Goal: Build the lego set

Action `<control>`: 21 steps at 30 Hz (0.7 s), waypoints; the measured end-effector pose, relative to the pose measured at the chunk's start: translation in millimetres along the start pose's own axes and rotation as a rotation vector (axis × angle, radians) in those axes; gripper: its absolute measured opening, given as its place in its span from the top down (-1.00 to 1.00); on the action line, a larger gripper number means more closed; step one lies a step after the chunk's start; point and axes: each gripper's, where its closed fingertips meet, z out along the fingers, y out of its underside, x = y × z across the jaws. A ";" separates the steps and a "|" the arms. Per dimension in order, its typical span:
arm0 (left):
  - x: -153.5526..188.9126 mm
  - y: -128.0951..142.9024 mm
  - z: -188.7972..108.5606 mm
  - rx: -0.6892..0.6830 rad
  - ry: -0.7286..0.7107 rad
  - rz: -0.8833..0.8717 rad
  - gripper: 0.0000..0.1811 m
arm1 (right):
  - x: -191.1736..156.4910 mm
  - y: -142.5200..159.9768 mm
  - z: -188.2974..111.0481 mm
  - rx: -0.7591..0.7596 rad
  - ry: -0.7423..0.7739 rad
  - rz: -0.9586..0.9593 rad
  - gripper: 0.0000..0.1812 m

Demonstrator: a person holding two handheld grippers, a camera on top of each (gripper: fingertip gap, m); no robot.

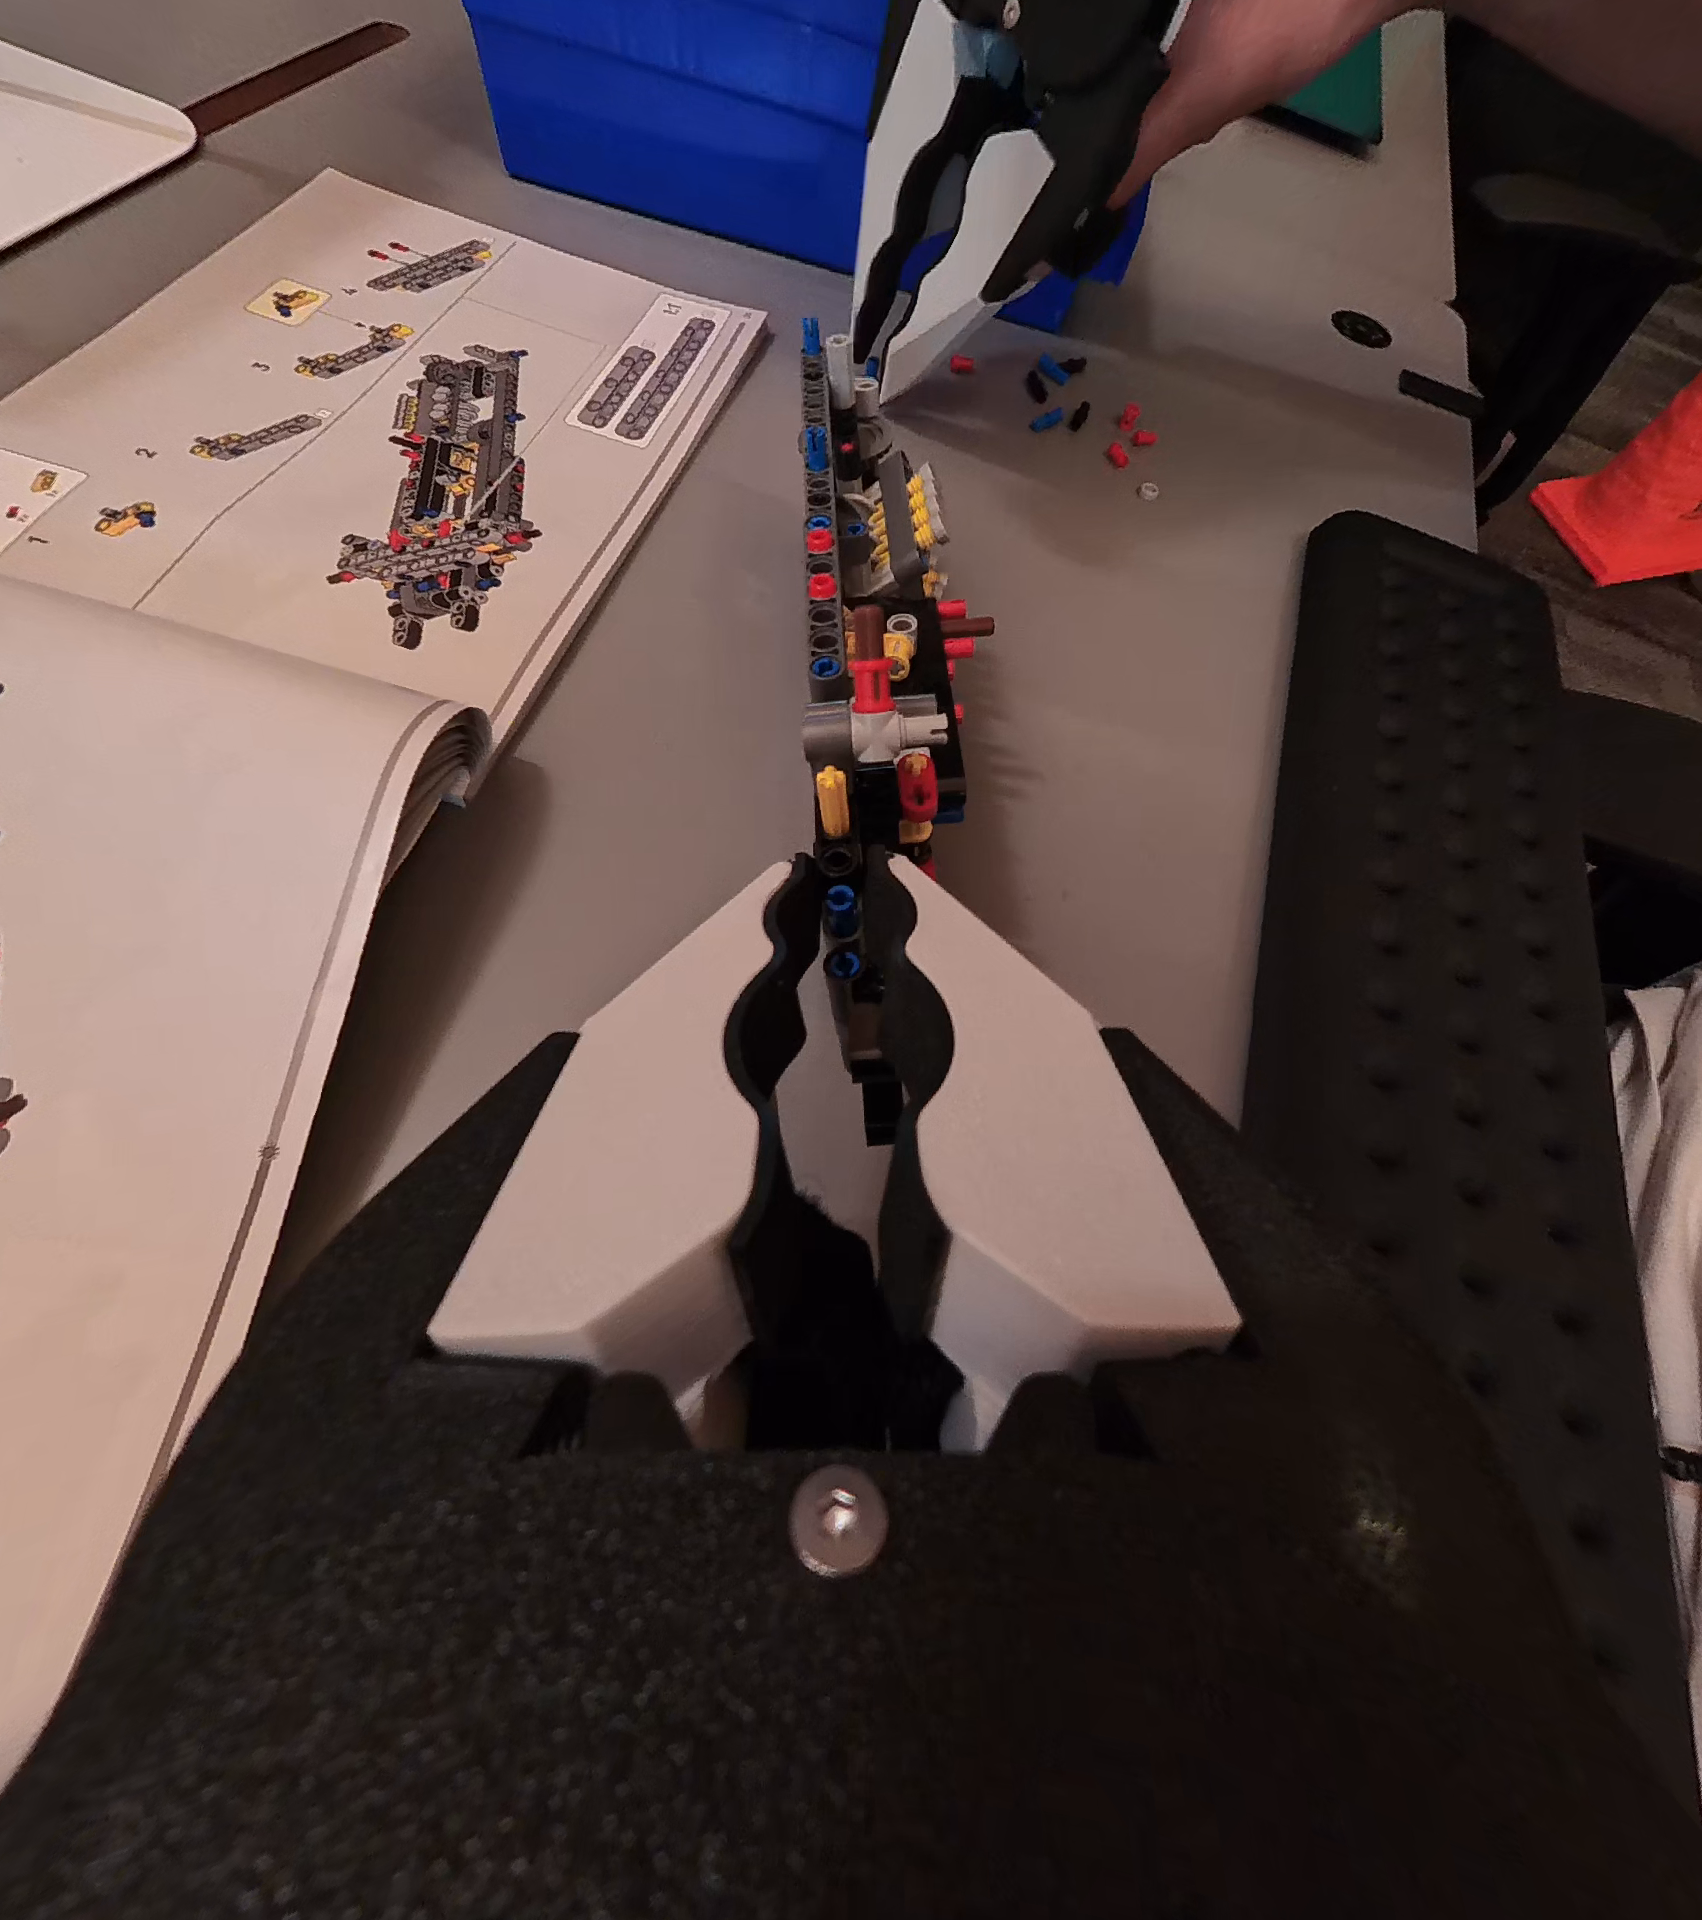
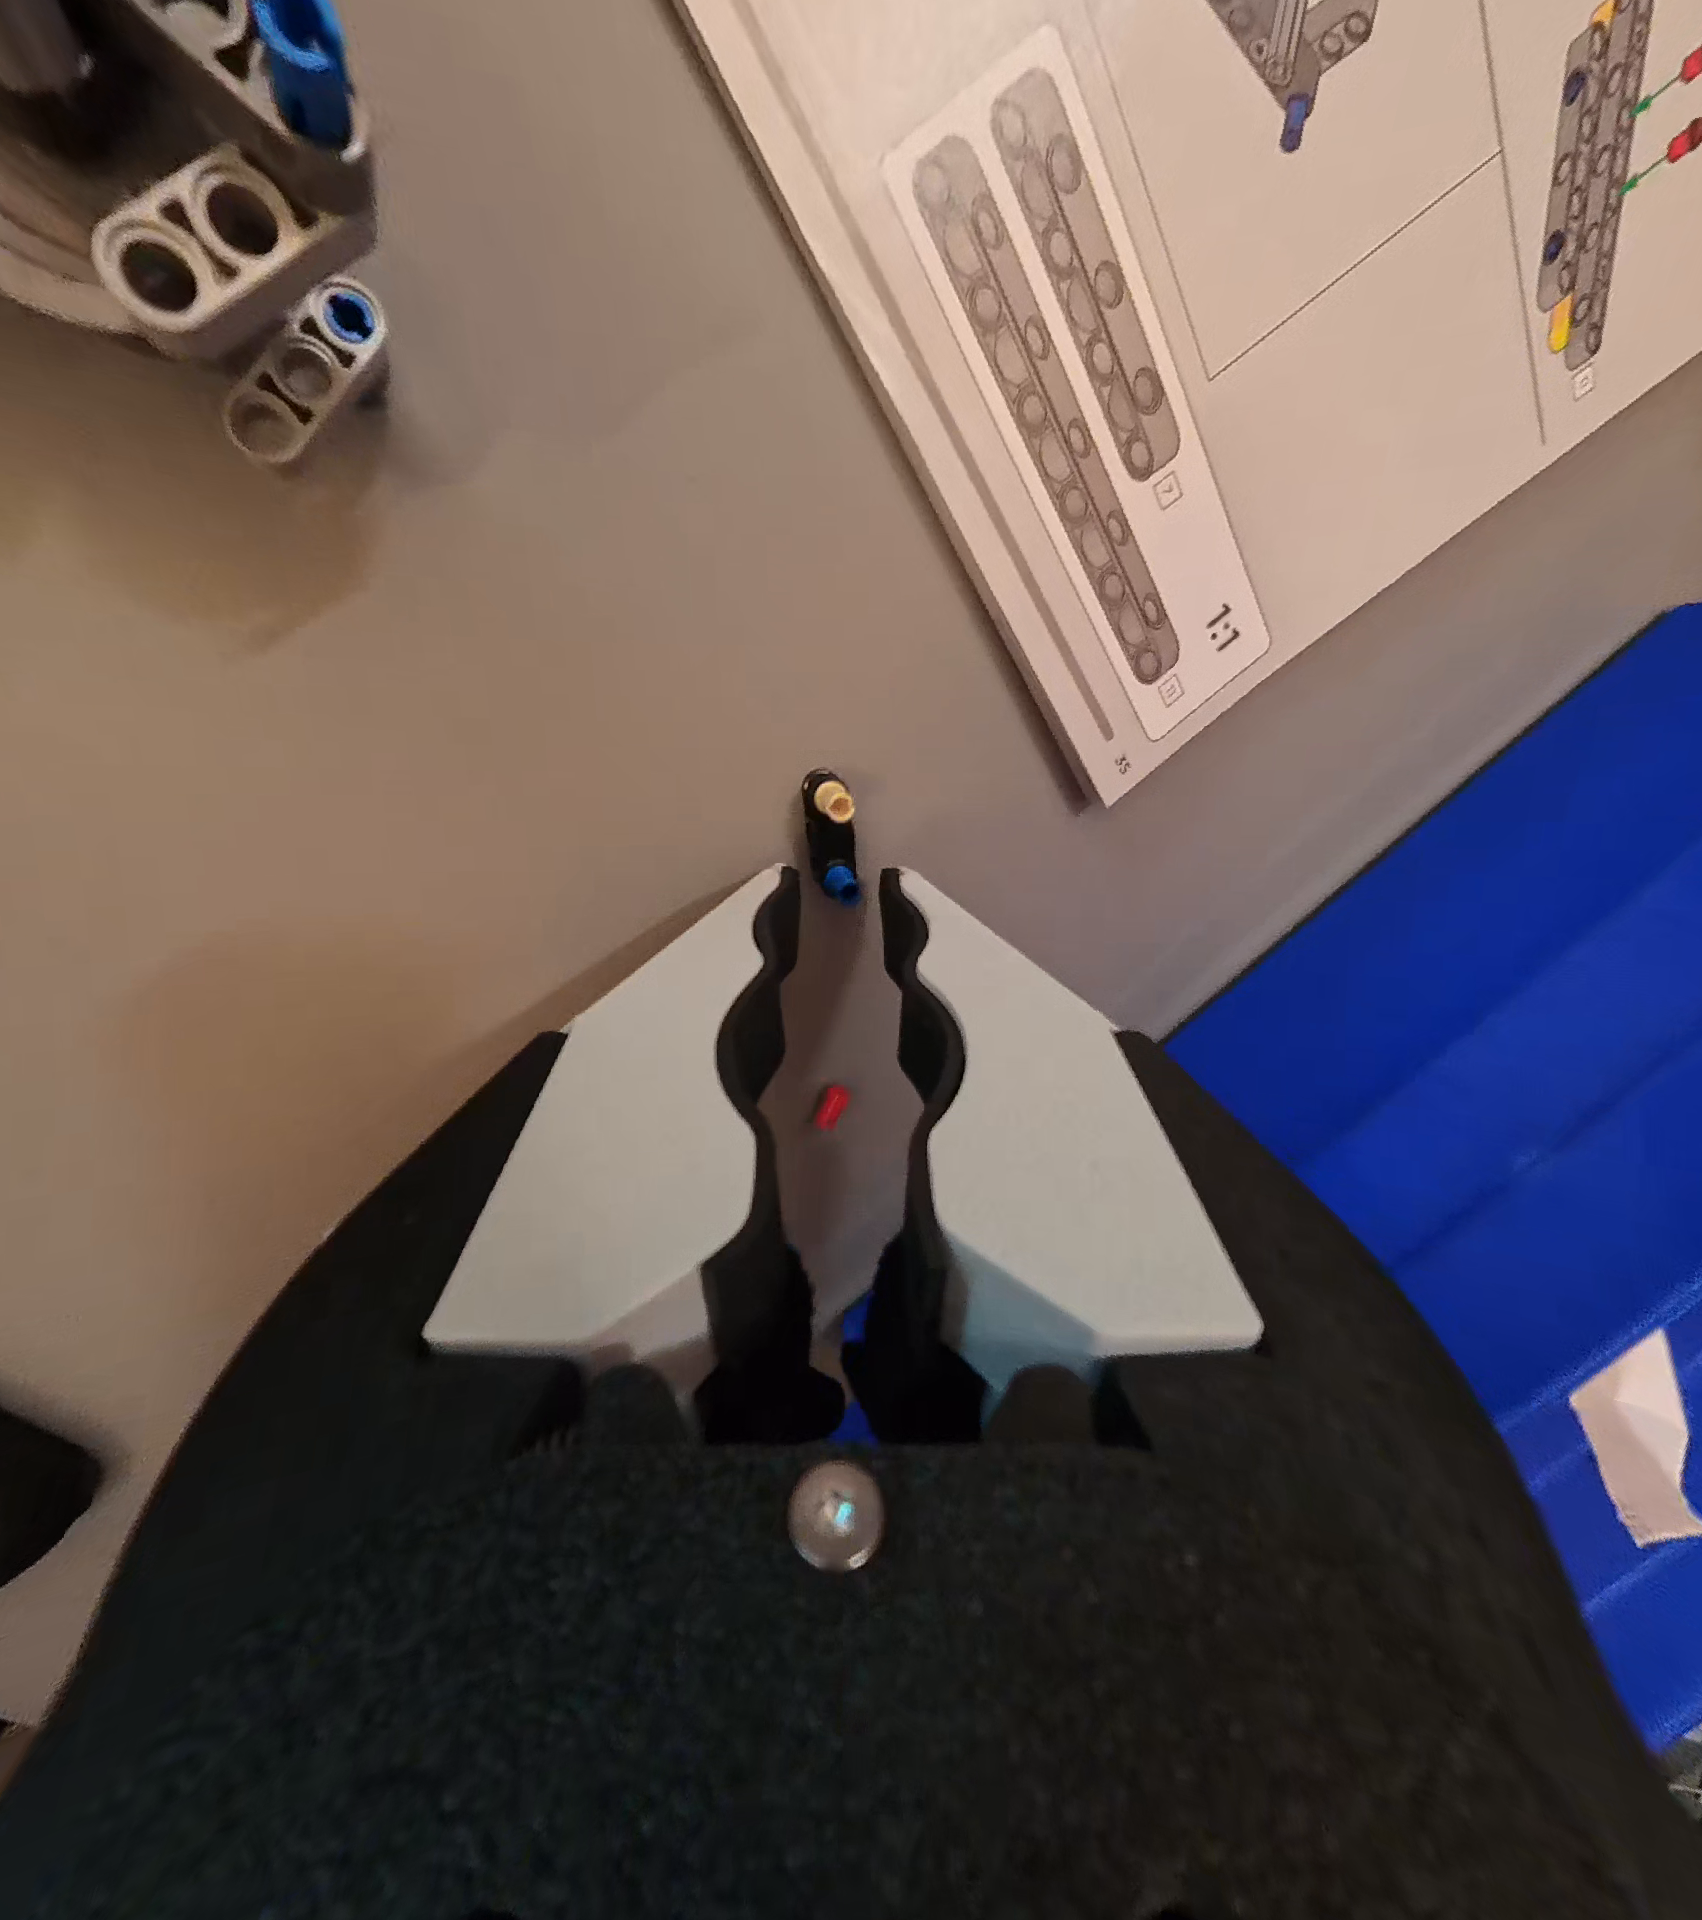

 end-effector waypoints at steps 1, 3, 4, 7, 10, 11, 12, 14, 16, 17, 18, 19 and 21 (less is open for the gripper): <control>0.0 -0.1 0.1 0.000 -0.001 0.001 0.93 | 0.3 -1.4 0.3 0.003 0.001 -0.005 0.84; -0.4 0.1 0.0 0.000 -0.003 0.001 0.93 | 0.0 -4.5 1.4 0.009 -0.001 -0.017 0.85; -0.9 0.2 0.0 0.000 -0.003 -0.001 0.93 | 1.1 -4.9 3.0 0.002 0.004 -0.021 0.85; -2.3 0.4 0.0 0.005 0.011 -0.016 0.93 | 2.3 -9.2 7.7 0.003 0.008 -0.029 0.92; -4.0 1.8 -0.6 0.003 0.043 -0.048 0.93 | -5.0 -13.4 2.6 0.006 -0.048 -0.019 0.93; -3.7 2.1 -0.8 0.007 0.066 -0.079 0.93 | -13.1 -23.5 -6.2 0.061 -0.086 -0.005 0.93; -3.1 3.2 -0.7 0.010 0.095 -0.122 0.93 | -23.0 -37.7 -19.8 0.144 -0.124 0.011 0.93; -2.3 10.5 1.7 -0.014 0.152 -0.205 0.93 | -47.4 -70.5 -56.8 0.348 -0.206 0.074 0.93; 0.4 17.4 4.6 -0.040 0.208 -0.273 0.93 | -74.3 -98.7 -92.5 0.553 -0.262 0.136 0.93; 1.6 19.9 5.1 -0.052 0.228 -0.300 0.93 | -87.9 -110.0 -105.6 0.647 -0.279 0.166 0.93; 4.0 23.2 5.2 -0.072 0.247 -0.322 0.93 | -102.3 -119.3 -114.6 0.728 -0.299 0.194 0.93; 7.4 27.7 5.1 -0.099 0.266 -0.344 0.93 | -115.6 -126.2 -117.9 0.782 -0.314 0.227 0.93; 14.4 37.3 5.0 -0.144 0.287 -0.399 0.92 | -140.3 -134.0 -110.0 0.804 -0.328 0.278 0.93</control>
